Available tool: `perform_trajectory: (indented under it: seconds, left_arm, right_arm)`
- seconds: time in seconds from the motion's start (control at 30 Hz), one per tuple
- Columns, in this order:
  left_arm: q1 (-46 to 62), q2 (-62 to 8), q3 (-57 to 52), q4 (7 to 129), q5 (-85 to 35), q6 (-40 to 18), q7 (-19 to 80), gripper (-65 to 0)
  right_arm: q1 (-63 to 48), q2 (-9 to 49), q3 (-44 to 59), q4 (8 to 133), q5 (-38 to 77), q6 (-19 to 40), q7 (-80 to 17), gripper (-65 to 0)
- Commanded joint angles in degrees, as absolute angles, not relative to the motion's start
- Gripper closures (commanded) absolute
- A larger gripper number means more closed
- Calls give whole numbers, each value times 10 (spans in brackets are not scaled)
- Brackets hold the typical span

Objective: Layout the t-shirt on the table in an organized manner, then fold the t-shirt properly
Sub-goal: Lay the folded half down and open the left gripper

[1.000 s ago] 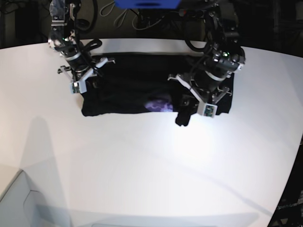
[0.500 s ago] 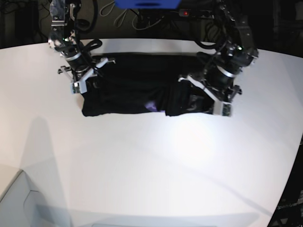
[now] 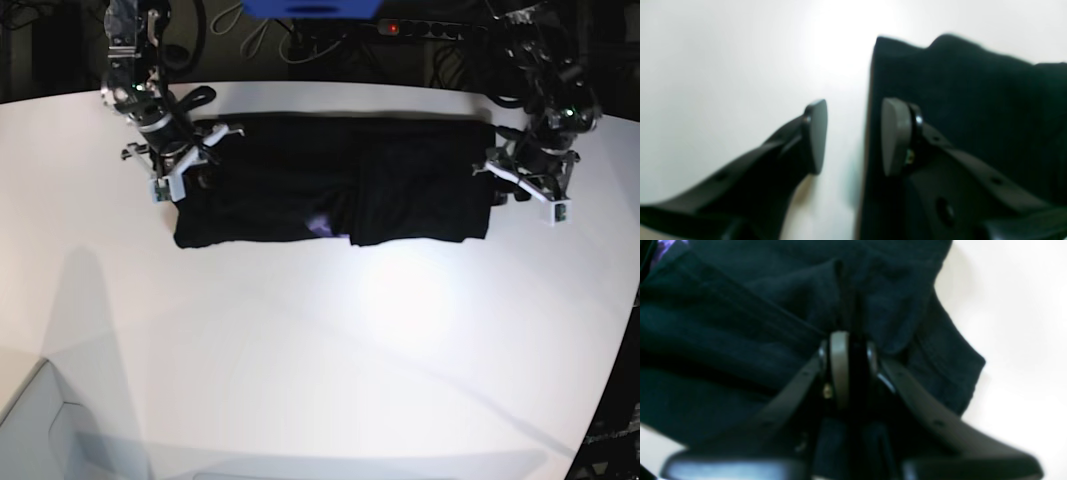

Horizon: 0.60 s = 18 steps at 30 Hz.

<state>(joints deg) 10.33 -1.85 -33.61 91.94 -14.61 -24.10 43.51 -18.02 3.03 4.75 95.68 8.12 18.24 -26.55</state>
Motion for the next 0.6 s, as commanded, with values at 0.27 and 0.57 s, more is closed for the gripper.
perform_trajectory:
  seconds: [0.27,0.57]
  left_arm:
    - [43,-25,-334,845,-150,-243,424,-261]
    - [8,-34,-333,817,-149,-243,424,-261]
  right_arm:
    - [-191,16,53,1047,85,183,-255,-336]
    - [-173,15,108,997,87,183,-255,-399]
